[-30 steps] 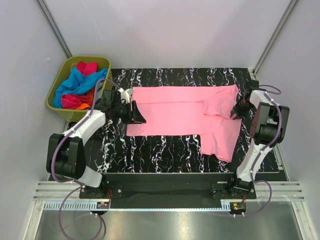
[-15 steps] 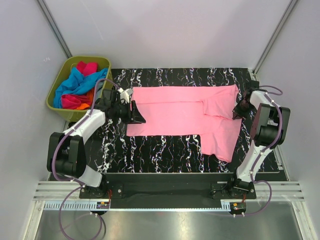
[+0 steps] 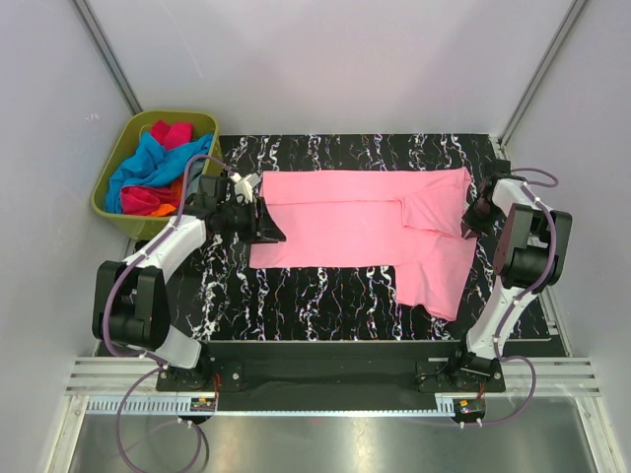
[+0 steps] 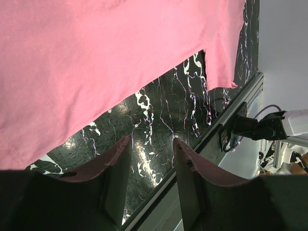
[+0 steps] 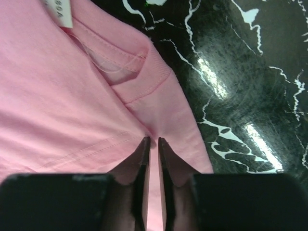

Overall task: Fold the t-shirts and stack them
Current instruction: Fold the tshirt

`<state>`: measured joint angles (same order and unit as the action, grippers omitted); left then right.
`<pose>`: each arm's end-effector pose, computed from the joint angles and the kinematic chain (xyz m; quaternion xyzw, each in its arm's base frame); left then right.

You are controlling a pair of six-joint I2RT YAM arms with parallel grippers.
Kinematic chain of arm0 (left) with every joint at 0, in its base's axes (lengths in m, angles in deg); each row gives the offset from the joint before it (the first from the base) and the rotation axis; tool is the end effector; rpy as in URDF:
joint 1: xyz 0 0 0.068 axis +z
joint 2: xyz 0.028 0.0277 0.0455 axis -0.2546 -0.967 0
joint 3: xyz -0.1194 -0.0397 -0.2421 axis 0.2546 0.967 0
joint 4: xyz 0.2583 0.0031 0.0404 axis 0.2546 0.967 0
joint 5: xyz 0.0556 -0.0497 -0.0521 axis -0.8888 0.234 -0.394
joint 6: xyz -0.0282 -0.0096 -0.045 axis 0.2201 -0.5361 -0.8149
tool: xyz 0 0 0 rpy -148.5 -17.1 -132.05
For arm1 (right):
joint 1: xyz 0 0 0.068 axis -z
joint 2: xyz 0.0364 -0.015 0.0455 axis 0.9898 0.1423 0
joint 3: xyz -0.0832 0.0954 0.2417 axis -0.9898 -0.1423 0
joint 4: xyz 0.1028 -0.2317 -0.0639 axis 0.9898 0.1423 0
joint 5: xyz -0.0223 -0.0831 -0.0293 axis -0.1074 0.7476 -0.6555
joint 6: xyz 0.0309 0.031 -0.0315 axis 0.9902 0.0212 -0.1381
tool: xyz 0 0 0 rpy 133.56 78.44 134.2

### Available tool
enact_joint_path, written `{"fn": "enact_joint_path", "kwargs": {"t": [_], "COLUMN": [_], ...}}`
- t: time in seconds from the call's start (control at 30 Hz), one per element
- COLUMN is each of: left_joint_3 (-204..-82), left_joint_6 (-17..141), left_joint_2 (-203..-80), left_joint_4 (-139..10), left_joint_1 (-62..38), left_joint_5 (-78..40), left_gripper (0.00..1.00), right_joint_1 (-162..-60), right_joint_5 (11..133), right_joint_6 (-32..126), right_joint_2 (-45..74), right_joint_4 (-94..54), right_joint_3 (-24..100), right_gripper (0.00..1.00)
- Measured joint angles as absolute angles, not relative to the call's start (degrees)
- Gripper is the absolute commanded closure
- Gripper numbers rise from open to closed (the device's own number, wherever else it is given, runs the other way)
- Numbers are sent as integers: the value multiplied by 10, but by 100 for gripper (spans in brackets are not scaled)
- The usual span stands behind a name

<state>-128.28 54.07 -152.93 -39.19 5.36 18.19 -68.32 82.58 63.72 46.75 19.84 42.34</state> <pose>0.2991 -0.0753 0.2317 0.0503 0.8795 -0.4300 0.1978 0.3818 -0.0937 0.1692 0.3183 0.9364 -0.0141 0.1470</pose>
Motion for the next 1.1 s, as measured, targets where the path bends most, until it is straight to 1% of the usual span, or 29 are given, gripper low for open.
{"fn": "enact_joint_path", "kwargs": {"t": [0.07,0.2,0.37,0.5,0.7,0.9,1.1], "left_joint_3": [-1283,-1283,-1283,-1283,-1283,-1283,-1282], "left_joint_6": [541,541,541,540,541,541,540], "left_joint_2": [-1529,-1529,-1537,-1547,-1547,-1547,-1543], "left_joint_4": [-392,-392,-392,-391,-392,-392,-392], "left_joint_1": [54,55,56,56,57,60,64], "left_joint_5": [183,185,186,188,188,188,188], "left_gripper": [56,56,56,56,56,56,56], "right_joint_1": [-683,-683,-703,-760,-833,-842,-848], "right_joint_5": [834,846,828,808,768,738,729], "right_joint_6": [629,618,629,635,646,662,668], "right_joint_2": [467,467,462,470,519,558,560], "right_joint_4": [208,248,255,246,232,231,220], "right_joint_3": [424,443,489,528,576,579,559], "right_gripper": [73,71,71,71,71,75,77]}}
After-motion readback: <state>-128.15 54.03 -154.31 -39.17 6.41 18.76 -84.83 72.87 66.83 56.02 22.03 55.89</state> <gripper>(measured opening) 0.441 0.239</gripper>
